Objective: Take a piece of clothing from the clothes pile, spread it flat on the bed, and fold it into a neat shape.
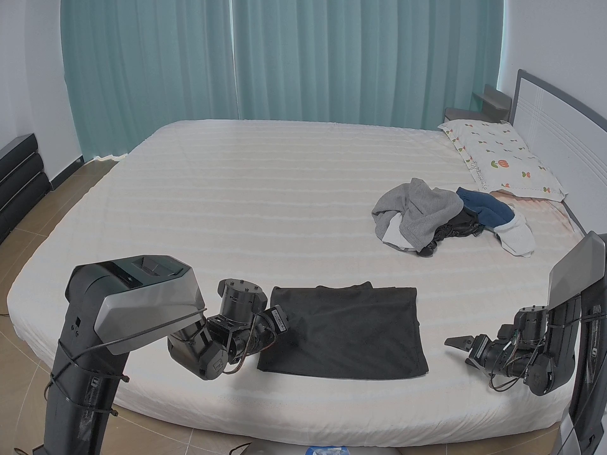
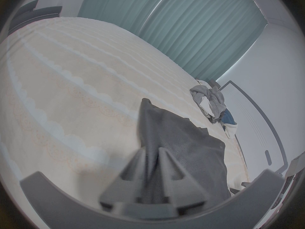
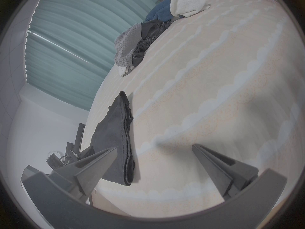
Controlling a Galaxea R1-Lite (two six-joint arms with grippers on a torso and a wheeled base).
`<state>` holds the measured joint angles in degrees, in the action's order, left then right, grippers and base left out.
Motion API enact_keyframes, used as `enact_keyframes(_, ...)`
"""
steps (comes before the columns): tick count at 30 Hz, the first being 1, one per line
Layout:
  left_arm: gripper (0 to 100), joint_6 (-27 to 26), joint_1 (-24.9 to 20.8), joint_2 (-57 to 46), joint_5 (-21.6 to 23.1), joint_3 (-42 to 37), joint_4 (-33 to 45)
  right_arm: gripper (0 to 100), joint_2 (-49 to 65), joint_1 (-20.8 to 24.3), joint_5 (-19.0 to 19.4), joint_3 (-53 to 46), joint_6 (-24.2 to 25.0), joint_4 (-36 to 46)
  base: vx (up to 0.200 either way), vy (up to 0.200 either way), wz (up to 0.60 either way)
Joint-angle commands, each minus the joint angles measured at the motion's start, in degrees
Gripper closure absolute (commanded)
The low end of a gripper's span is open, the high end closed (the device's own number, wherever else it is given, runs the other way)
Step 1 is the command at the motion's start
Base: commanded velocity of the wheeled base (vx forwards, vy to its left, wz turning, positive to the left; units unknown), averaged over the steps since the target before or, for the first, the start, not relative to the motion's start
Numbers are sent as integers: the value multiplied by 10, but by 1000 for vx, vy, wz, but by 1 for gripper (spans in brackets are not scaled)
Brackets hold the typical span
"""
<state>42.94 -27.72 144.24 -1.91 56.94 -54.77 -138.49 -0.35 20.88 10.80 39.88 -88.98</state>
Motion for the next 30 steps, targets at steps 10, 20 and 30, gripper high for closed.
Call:
enact_keyframes(10,100,1,-1,2,-9,-2,-1,0,-1,1,0,0,0,-9,0,0,0)
enact_keyframes(20,100,0,-6,-2,-10,-17,-4,0,-1,1,-1,0,1,-9,0,0,0)
enact_keyframes(30,100,3,-6,-3,-12,-21,-4,0,0,1,-1,1,2,-9,0,0,0)
